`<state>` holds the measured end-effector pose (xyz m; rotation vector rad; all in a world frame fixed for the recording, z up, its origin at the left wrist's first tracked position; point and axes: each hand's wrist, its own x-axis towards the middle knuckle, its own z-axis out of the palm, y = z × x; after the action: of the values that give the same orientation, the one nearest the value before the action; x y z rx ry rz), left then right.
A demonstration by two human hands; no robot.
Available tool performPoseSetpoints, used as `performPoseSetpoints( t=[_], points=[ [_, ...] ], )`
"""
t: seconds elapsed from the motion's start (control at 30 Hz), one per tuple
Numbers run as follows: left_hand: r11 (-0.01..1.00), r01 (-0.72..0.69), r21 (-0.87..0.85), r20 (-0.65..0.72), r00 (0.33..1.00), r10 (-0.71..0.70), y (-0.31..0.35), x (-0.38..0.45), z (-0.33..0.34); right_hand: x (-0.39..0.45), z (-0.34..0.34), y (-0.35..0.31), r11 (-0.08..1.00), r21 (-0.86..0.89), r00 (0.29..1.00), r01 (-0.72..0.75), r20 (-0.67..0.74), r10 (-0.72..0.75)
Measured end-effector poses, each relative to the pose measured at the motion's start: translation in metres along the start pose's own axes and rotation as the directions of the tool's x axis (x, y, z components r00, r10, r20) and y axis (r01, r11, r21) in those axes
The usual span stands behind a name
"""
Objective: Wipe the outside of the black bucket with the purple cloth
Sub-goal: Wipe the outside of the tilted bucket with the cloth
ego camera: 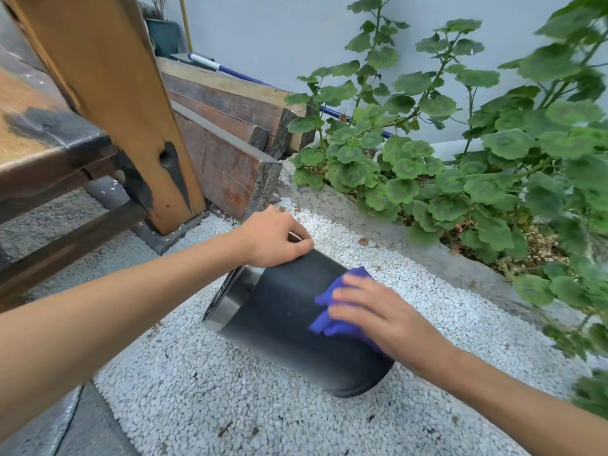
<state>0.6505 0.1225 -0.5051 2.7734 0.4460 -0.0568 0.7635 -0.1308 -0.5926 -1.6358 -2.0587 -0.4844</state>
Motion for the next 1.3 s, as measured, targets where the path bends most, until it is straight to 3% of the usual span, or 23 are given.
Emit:
performPoseSetpoints(
  t=[0.07,0.13,0.2,0.27,0.4,0.47,0.53,0.6,0.67,0.77,0.87,1.03,1.1,1.2,1.3],
  points=[
    [0.998,-0.061,-0.010,-0.032,0.998,0.061,-0.002,-0.012,0.000,0.014,-0.012,0.009,0.952,0.113,0.952,-0.283,-0.087,0.293],
    [0.990,-0.135,-0.030,-0.065,0.989,0.133,-0.004,-0.026,-0.001,0.033,-0.021,0.018,0.849,0.229,0.838,-0.476,-0.175,0.517],
    [0.974,-0.218,-0.061,-0.096,0.973,0.211,-0.006,-0.040,-0.001,0.053,-0.027,0.024,0.766,0.336,0.720,-0.548,-0.277,0.636],
    [0.947,-0.304,-0.104,-0.120,0.949,0.291,-0.005,-0.055,-0.001,0.072,-0.027,0.021,0.731,0.392,0.666,-0.559,-0.313,0.677],
    [0.871,-0.448,-0.199,-0.217,0.887,0.407,0.000,-0.081,0.006,0.076,0.006,-0.007,0.771,0.408,0.811,-0.489,-0.113,0.574],
    [0.855,-0.378,-0.355,-0.278,0.916,0.290,0.003,-0.087,0.009,0.065,0.026,-0.026,0.771,0.428,0.856,-0.472,0.012,0.517],
    [0.809,-0.271,-0.522,-0.293,0.947,0.129,0.005,-0.084,0.010,0.057,0.036,-0.037,0.766,0.425,0.856,-0.482,0.043,0.515],
    [0.804,-0.174,-0.569,-0.277,0.961,0.013,0.003,-0.074,0.010,0.054,0.038,-0.042,0.780,0.402,0.862,-0.479,0.047,0.505],
    [0.777,0.023,-0.629,-0.112,0.987,-0.120,0.004,-0.064,0.006,0.053,0.038,-0.045,0.804,0.371,0.873,-0.464,0.038,0.486],
    [0.573,0.316,-0.756,0.241,0.949,-0.205,0.009,-0.052,0.004,0.050,0.037,-0.048,0.818,0.356,0.879,-0.453,0.022,0.477],
    [0.550,0.385,-0.741,0.317,0.923,-0.218,0.010,-0.037,0.002,0.044,0.036,-0.057,0.836,0.324,0.882,-0.443,-0.008,0.471],
    [0.542,0.437,-0.718,0.308,0.898,-0.315,0.003,-0.020,0.002,0.037,0.045,-0.088,0.893,0.286,0.922,-0.347,-0.069,0.380],
    [0.621,0.424,-0.659,0.280,0.905,-0.320,0.000,-0.023,0.007,0.032,0.045,-0.091,0.904,0.290,0.935,-0.314,-0.071,0.347],
    [0.851,0.358,-0.384,0.240,0.929,-0.282,-0.004,-0.032,0.014,0.015,0.039,-0.089,0.921,0.331,0.975,-0.204,-0.015,0.222],
    [0.930,0.289,-0.227,0.246,0.941,-0.232,-0.004,-0.039,0.015,0.002,0.031,-0.086,0.902,0.407,0.990,-0.143,0.060,0.129]
  ],
)
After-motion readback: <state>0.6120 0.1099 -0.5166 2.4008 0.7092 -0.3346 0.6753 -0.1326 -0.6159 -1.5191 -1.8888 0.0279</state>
